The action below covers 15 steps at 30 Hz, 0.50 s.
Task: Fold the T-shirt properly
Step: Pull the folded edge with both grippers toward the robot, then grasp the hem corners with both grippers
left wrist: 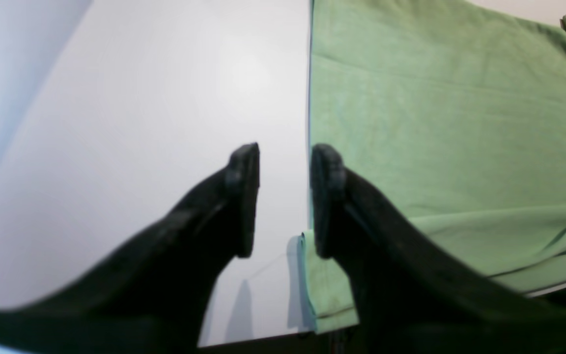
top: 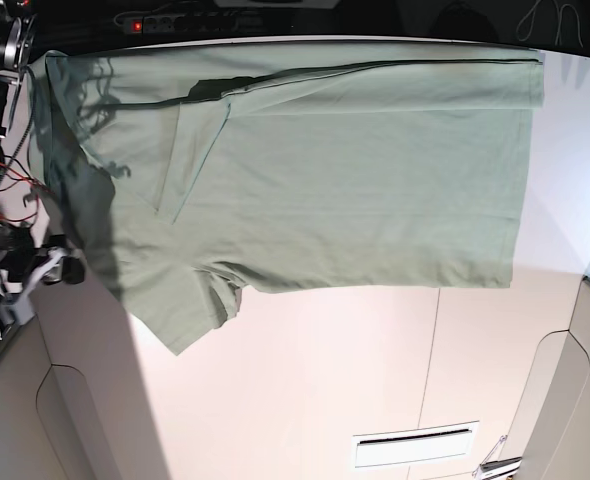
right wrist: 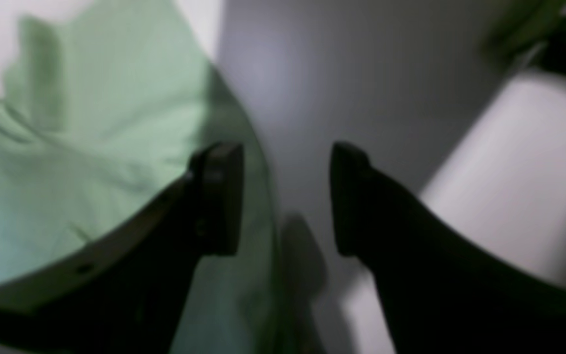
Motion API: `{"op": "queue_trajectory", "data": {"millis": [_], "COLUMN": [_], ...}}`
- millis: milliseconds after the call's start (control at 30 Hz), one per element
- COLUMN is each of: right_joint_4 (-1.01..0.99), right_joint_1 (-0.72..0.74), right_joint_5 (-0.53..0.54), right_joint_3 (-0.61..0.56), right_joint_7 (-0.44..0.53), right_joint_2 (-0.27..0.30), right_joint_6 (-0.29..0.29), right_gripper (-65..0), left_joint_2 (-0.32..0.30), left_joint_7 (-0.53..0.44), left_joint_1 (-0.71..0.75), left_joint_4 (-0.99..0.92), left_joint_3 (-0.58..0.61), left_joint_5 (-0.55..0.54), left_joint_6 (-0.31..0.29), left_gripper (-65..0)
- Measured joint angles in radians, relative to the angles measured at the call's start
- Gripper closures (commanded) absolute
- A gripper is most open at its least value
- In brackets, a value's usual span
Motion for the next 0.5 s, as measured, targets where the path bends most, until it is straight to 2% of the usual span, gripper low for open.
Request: {"op": "queue_trajectory", "data": {"millis": [133, 300, 333, 367, 433, 500], "right_joint_4": [-0.132, -0.138, -0.137, -0.137, -0.137, -0.137], "right_joint_1": [0.041, 0.05, 0.05, 0.05, 0.048, 0.047], "right_joint_5": [0.038, 0.049, 0.049, 0.045, 0.046, 0.048], "right_joint_3": [-0.105, -0.163, -0.165, -0.165, -0.165, -0.164], "right_joint_7": [0.032, 0.051, 0.05, 0.047, 0.039, 0.042], "right_joint_2": [-0.017, -0.033, -0.033, -0.032, -0.032, -0.032], "right_joint_6": [0.014, 0.013, 0.014, 0.013, 0.012, 0.014], "right_gripper": [-28.0, -26.7, -23.0, -16.6, 0.0, 0.0], "left_joint_2": [0.0, 0.0, 0.0, 0.0, 0.0, 0.0], "left_joint_7": [0.0, 0.0, 0.0, 0.0, -0.009, -0.052], "left_joint_1": [0.0, 0.0, 0.001, 0.0, 0.0, 0.0], "left_joint_4": [0.0, 0.0, 0.0, 0.0, 0.0, 0.0], "left_joint_3": [0.0, 0.0, 0.0, 0.0, 0.0, 0.0], "left_joint_5": [-0.003, -0.003, 0.0, 0.0, 0.0, 0.004], "left_joint_6": [0.0, 0.0, 0.0, 0.0, 0.0, 0.0], "left_gripper": [-21.4, -21.4, -21.4, -21.4, -21.4, -21.4]}}
